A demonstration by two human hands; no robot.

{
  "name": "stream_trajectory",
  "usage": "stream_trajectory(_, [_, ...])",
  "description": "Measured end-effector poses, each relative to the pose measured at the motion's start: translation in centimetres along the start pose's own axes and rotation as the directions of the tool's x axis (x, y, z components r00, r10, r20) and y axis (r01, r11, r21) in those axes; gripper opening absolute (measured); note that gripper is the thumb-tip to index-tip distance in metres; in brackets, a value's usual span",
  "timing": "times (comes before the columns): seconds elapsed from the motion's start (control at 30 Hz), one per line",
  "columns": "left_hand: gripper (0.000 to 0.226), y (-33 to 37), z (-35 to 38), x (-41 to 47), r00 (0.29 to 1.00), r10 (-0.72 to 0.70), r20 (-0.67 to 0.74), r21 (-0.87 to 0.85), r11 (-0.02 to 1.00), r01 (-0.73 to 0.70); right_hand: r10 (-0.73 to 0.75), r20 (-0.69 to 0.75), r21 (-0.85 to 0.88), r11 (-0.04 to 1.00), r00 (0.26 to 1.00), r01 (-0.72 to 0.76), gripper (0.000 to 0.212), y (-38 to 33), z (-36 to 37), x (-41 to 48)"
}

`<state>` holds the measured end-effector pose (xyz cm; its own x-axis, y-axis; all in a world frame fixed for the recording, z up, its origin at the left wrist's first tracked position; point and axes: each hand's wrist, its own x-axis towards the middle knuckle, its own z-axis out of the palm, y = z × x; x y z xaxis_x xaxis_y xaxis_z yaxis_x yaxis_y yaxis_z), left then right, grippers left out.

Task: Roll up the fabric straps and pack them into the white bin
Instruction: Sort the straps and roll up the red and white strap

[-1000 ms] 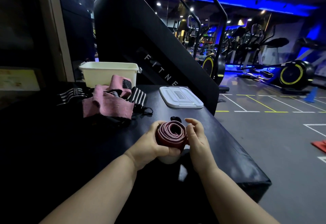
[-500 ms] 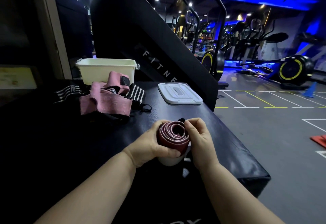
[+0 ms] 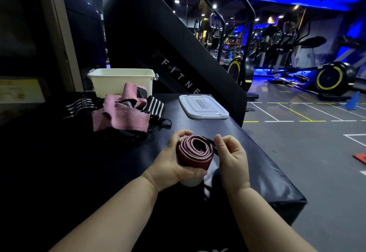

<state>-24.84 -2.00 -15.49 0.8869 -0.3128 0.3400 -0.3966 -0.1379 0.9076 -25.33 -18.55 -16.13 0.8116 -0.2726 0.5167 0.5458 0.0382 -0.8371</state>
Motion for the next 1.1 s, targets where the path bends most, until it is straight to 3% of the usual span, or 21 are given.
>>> stream_trajectory(0.07, [0.099,0.0,0.1,0.0,0.999,0.027,-0.041,0.023,0.999,-0.026,0.002,0.032,-0.014,1.0,0.999,-0.002,0.042,-0.1,0.0,-0.1])
stream_trajectory(0.13, [0.103,0.0,0.2,0.0,0.996,0.042,-0.074,0.042,0.998,-0.039,0.045,0.081,-0.029,0.999,0.996,-0.042,0.066,0.0,0.1,-0.1])
stream_trajectory(0.23, [0.105,-0.2,0.3,0.1,0.991,0.025,-0.132,0.076,0.997,-0.014,0.124,0.158,-0.151,0.984,0.98,-0.1,0.088,0.1,0.5,-0.1])
stream_trajectory(0.33, [0.101,-0.2,0.4,0.3,0.985,-0.002,-0.174,0.086,0.996,0.017,0.098,0.171,-0.117,0.99,0.98,-0.078,0.056,-0.6,0.5,-0.3])
stream_trajectory(0.47, [0.101,-0.4,0.4,0.6,0.985,-0.049,-0.168,0.011,0.999,0.051,0.097,0.291,-0.014,0.995,0.952,-0.097,0.04,-0.5,0.2,-0.3])
stream_trajectory(0.53, [0.103,-0.5,-0.2,0.7,0.992,-0.09,-0.083,-0.096,0.992,0.082,0.142,0.319,-0.023,0.99,0.937,-0.142,0.023,-0.5,0.2,-0.3])
stream_trajectory(0.63, [0.099,-0.4,-1.1,0.7,0.988,-0.123,0.098,-0.28,0.949,0.146,0.162,0.314,-0.041,0.987,0.936,-0.156,0.024,-0.2,0.2,-0.2])
stream_trajectory(0.73, [0.093,-0.4,-1.6,0.8,0.98,-0.133,0.148,-0.341,0.923,0.177,0.151,0.313,-0.055,0.989,0.938,-0.141,0.02,-0.2,0.1,0.1])
stream_trajectory(0.87, [0.088,-0.4,-1.5,0.8,0.987,-0.124,0.099,-0.282,0.948,0.148,0.171,0.317,-0.066,0.985,0.933,-0.158,0.02,-0.3,0.1,0.2])
stream_trajectory(1.0, [0.11,-0.9,-1.1,0.8,0.996,-0.091,-0.022,-0.05,0.995,0.09,0.205,0.298,-0.041,0.979,0.932,-0.202,0.027,-0.6,0.2,0.3])
stream_trajectory(1.1, [0.099,-0.9,-0.6,0.7,0.994,-0.03,-0.105,0.102,0.994,0.041,0.202,0.304,-0.035,0.979,0.931,-0.201,0.027,-0.7,0.1,0.1])
